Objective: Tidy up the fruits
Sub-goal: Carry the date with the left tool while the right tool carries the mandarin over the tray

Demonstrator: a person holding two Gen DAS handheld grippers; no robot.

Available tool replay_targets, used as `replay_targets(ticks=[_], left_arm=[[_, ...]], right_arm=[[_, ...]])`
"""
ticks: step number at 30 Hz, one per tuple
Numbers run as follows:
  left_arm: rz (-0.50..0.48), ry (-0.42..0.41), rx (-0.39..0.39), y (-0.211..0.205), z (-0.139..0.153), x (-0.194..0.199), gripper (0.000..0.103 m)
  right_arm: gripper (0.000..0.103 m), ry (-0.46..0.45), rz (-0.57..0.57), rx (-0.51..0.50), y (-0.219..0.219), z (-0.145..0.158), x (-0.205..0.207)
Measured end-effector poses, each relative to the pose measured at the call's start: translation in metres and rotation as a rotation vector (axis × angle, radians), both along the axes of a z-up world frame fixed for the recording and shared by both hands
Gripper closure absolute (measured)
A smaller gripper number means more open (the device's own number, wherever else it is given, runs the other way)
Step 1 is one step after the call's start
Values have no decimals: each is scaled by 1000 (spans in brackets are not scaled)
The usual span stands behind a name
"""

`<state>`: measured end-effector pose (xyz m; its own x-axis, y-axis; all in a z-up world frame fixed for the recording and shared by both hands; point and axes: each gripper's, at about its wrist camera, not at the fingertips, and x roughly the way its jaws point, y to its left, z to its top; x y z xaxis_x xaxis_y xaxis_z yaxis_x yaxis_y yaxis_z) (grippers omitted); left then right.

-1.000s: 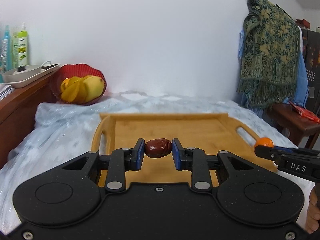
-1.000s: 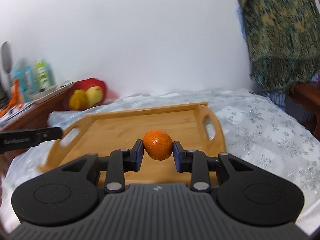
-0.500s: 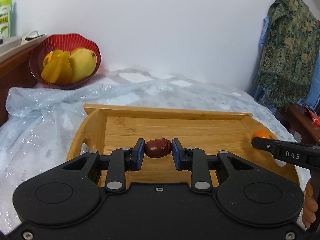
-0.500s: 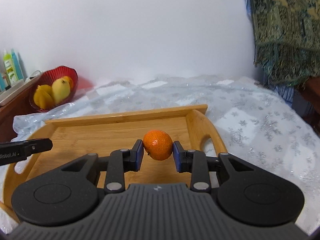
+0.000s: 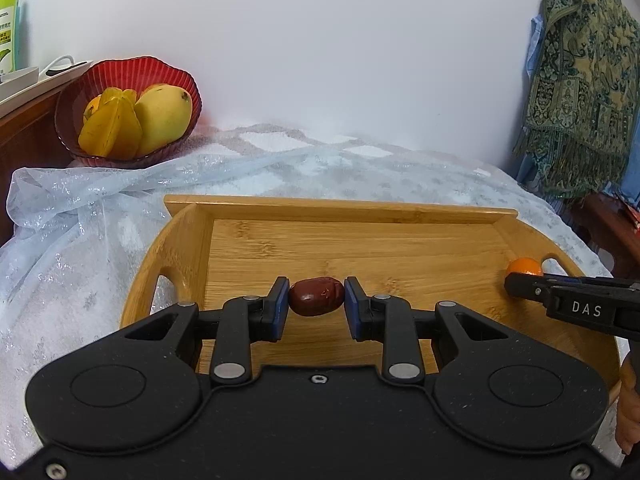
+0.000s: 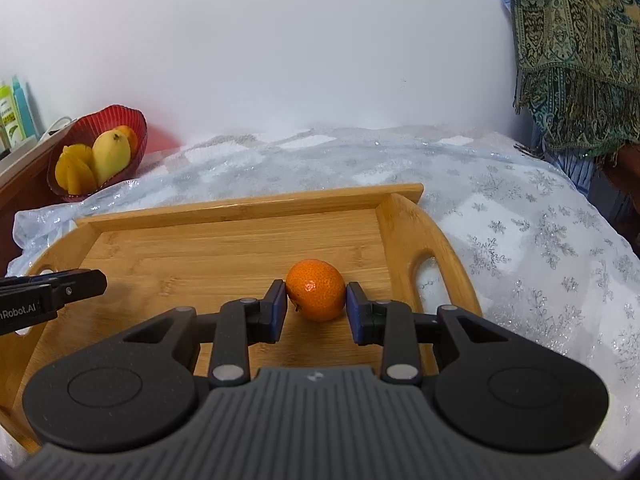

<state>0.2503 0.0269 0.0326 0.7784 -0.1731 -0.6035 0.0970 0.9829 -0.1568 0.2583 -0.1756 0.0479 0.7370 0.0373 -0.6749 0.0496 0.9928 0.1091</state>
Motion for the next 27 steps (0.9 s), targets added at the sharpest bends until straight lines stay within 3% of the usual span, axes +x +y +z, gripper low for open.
replay_targets(ticks=[27], left_arm=[[-9, 25, 29, -3, -7, 4, 75]], right_arm=[[65, 4, 9, 2, -1, 0, 0]])
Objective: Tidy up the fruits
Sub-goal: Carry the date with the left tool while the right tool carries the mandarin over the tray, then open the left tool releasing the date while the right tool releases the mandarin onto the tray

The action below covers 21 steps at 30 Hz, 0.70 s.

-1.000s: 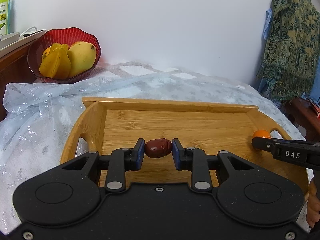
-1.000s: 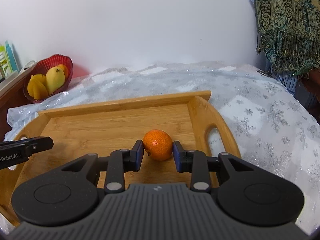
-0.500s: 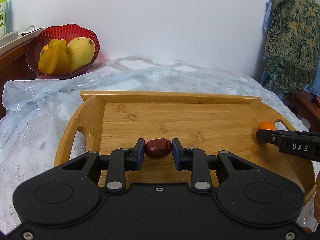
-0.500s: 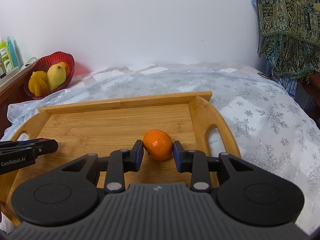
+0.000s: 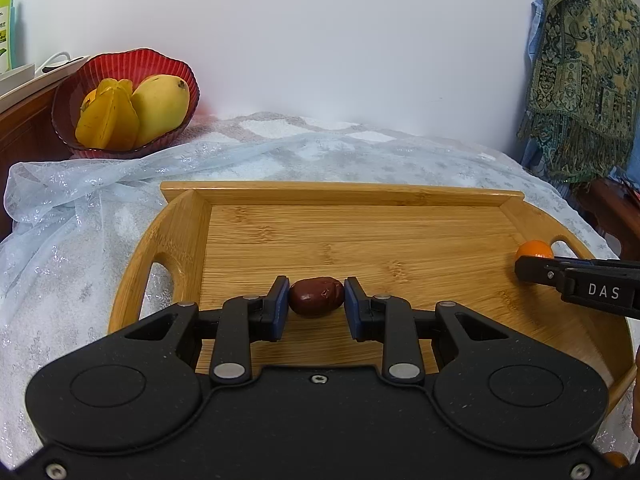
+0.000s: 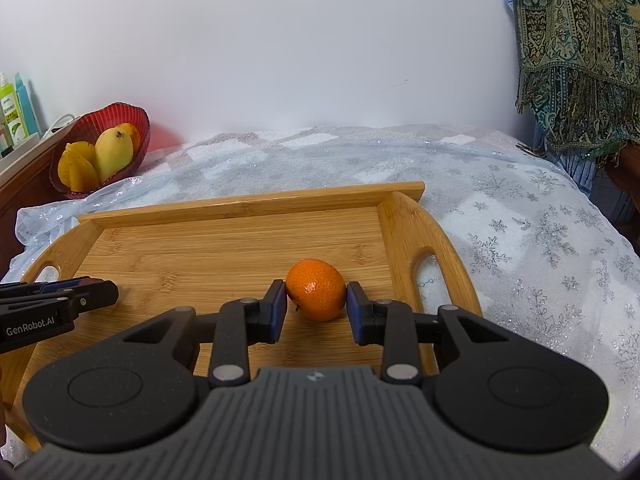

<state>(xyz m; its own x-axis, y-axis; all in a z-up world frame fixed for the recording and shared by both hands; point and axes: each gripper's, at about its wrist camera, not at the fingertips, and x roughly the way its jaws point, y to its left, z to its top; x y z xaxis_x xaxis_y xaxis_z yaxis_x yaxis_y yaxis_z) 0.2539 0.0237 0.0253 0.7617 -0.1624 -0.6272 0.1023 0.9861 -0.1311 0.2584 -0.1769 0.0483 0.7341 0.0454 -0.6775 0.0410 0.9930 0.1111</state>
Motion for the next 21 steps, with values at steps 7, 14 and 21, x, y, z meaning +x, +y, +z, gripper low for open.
replay_targets(ticks=[7, 14, 21], left_arm=[[0, 0, 2, 0, 0, 0, 75], [-1, 0, 2, 1, 0, 0, 75], [0, -1, 6, 0, 0, -1, 67]], right_arm=[[64, 1, 0, 2, 1, 0, 0], [57, 1, 1, 3, 0, 0, 0], [56, 2, 1, 4, 0, 0, 0]])
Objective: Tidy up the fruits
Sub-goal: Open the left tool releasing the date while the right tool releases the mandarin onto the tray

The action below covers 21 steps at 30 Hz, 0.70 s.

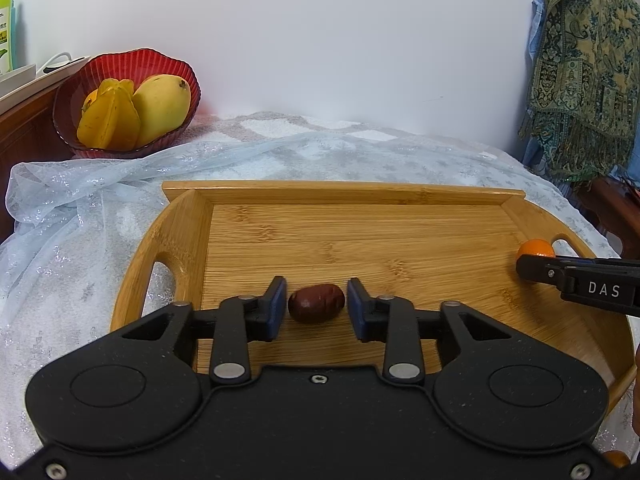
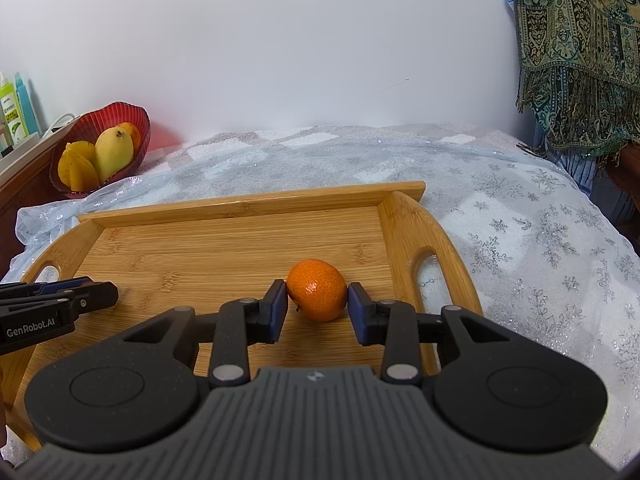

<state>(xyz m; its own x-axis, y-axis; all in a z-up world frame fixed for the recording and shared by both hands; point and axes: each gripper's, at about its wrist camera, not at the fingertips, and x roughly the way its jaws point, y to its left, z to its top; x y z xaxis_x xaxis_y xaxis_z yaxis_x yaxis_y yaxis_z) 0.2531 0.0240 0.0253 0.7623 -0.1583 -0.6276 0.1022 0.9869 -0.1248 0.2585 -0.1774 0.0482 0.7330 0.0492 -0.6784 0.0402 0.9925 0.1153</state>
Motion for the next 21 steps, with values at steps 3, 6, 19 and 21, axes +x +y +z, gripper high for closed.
replay_targets(ticks=[3, 6, 19, 21], left_arm=[[4, 2, 9, 0, 0, -1, 61], [6, 3, 16, -1, 1, -2, 54], [12, -20, 3, 2, 8, -13, 19], [10, -33, 4, 2, 10, -16, 15]], right_arm=[[51, 1, 2, 2, 0, 0, 0], [46, -2, 7, 0, 0, 2, -1], [24, -16, 3, 10, -1, 9, -5], [22, -26, 3, 10, -3, 12, -7]])
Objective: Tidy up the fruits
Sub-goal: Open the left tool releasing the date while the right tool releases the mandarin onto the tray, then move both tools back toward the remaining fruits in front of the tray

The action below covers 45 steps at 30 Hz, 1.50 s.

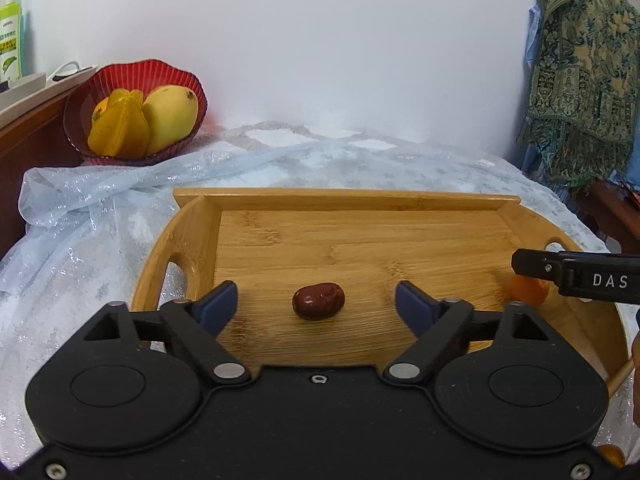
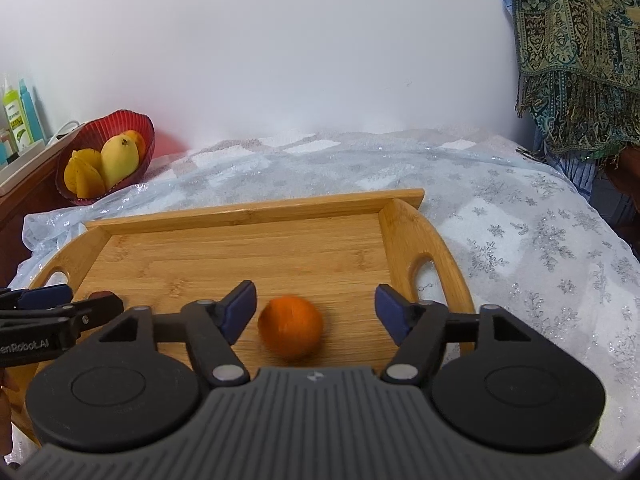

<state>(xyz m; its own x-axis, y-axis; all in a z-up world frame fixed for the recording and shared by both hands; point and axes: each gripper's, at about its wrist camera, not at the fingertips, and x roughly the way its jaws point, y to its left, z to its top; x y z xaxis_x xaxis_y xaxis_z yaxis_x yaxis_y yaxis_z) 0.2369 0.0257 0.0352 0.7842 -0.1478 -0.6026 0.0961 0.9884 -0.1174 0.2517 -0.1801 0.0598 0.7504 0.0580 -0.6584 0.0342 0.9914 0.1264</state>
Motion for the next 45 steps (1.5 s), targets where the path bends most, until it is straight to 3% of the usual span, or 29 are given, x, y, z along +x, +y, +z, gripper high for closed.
replay_targets(ticks=[5, 14, 20, 25, 33, 39, 45], left_arm=[[-2, -15, 0, 0, 5, -9, 11], [30, -37, -28, 5, 11, -28, 3], [41, -59, -49, 11, 18, -47, 1], [49, -103, -22, 9, 26, -67, 1], [53, -143, -40, 8, 20, -116, 1], [48, -186, -28, 7, 15, -150, 1], [23, -247, -73, 14, 10, -185, 0]], right_arm=[[13, -27, -3, 23, -5, 7, -6], [10, -70, -12, 27, -3, 16, -18], [0, -156, -22, 50, -3, 26, -43], [0, -218, -10, 75, 0, 35, -70], [0, -342, -1, -1, 13, 37, -119], [0, -345, -10, -47, 20, 27, -149], [0, -313, -22, -26, 26, 11, -173]])
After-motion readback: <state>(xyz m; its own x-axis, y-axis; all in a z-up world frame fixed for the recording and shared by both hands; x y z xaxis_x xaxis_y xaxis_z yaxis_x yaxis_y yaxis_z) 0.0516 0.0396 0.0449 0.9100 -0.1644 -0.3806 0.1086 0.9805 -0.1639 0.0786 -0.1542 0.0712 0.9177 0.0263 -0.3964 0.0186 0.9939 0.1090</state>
